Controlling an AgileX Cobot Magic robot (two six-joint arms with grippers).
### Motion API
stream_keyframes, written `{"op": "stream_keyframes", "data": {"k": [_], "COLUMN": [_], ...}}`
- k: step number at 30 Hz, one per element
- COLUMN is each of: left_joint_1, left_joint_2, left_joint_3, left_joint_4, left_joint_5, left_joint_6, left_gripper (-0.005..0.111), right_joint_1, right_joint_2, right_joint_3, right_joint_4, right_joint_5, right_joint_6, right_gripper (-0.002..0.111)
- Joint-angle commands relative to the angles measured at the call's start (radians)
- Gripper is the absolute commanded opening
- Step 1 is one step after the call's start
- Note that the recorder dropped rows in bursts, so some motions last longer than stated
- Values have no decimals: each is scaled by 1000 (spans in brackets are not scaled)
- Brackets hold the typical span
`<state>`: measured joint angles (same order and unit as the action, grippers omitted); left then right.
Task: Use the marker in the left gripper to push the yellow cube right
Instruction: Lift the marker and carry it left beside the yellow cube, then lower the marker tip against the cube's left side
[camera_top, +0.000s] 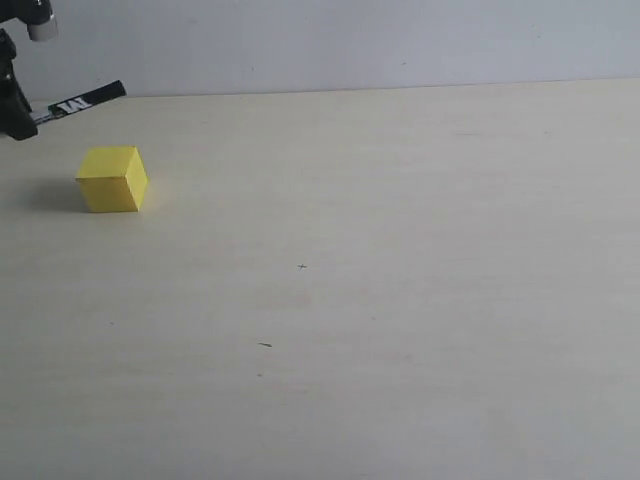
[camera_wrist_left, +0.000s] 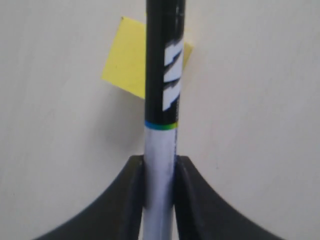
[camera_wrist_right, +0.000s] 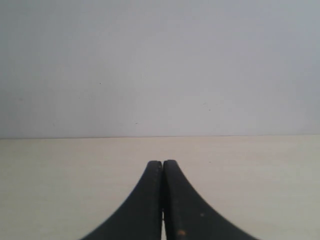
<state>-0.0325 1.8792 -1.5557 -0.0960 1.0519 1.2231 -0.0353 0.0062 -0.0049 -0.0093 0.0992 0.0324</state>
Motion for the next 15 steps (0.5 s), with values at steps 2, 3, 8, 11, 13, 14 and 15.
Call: {"op": "stream_keyframes", "data": {"k": [2, 3, 8, 11, 13, 14, 15], "left_joint_1": [16, 21, 74, 124, 159, 172, 180], "left_joint_2": [65, 78, 132, 143, 152, 157, 159], "left_joint_3": [-3, -3, -3, -3, -3, -3, -3], "left_joint_4": [212, 242, 228, 169, 152, 148, 148], "left_joint_5": [-20, -20, -40, -57, -64, -64, -67], "left_joint_6": [28, 28, 91, 135, 153, 165, 172], "left_gripper": [0, 0, 0, 0, 0, 0, 0], "right_joint_1": [-6, -6, -6, -6, -6, -6, -6], "right_joint_2": [-6, -6, -6, -6, -6, -6, -6], "right_joint_3": [5, 5, 5, 5, 5, 5, 5], "right_joint_4": [2, 2, 2, 2, 2, 2, 2], "right_joint_5": [-11, -11, -11, -11, -11, -11, -11], "right_joint_6": [-4, -4, -4, -4, -4, -4, -4], "right_gripper": [0, 0, 0, 0, 0, 0, 0]}}
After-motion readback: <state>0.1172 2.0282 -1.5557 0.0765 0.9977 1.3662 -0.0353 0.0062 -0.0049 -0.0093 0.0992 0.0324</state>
